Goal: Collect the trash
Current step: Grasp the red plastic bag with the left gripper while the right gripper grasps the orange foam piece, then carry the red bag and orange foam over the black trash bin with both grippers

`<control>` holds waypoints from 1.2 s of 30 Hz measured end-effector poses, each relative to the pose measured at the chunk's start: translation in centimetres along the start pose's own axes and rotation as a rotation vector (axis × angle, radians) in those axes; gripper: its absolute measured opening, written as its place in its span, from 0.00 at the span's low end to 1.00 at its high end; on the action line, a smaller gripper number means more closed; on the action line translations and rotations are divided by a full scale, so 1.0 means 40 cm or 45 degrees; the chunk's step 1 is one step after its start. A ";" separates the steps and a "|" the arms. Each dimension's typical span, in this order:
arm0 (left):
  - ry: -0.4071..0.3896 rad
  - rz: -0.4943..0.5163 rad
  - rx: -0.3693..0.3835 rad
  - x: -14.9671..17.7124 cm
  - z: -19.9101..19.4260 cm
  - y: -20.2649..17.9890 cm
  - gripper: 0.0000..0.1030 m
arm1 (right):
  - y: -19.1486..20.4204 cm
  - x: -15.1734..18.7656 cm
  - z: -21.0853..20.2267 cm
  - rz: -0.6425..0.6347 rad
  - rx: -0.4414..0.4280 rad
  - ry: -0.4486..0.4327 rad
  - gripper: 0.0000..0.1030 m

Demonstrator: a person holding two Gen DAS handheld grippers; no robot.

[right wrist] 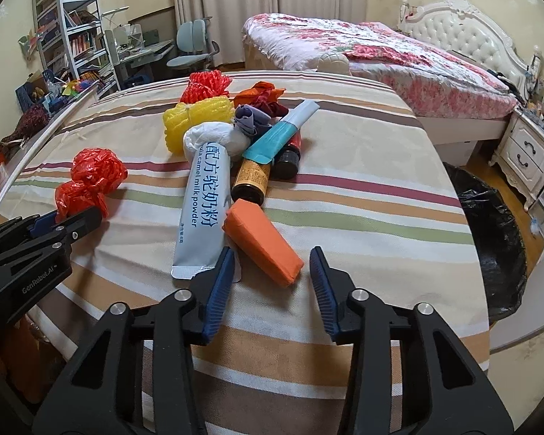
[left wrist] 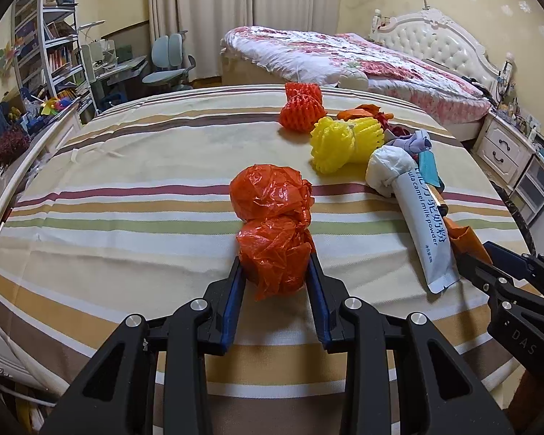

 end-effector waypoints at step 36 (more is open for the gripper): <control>-0.028 0.060 0.059 -0.019 -0.007 -0.092 0.33 | -0.075 0.006 -0.015 0.132 -0.026 -0.024 0.35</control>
Point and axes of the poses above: each gripper's, at about its wrist camera, not at the fingertips, and z roughly the way its jaws point, y to its left, x to its underside, the point moved 9 cm from there along z, roughly the way its jaws point, and after that the axes turned 1 degree about z, right-handed, at the moved point
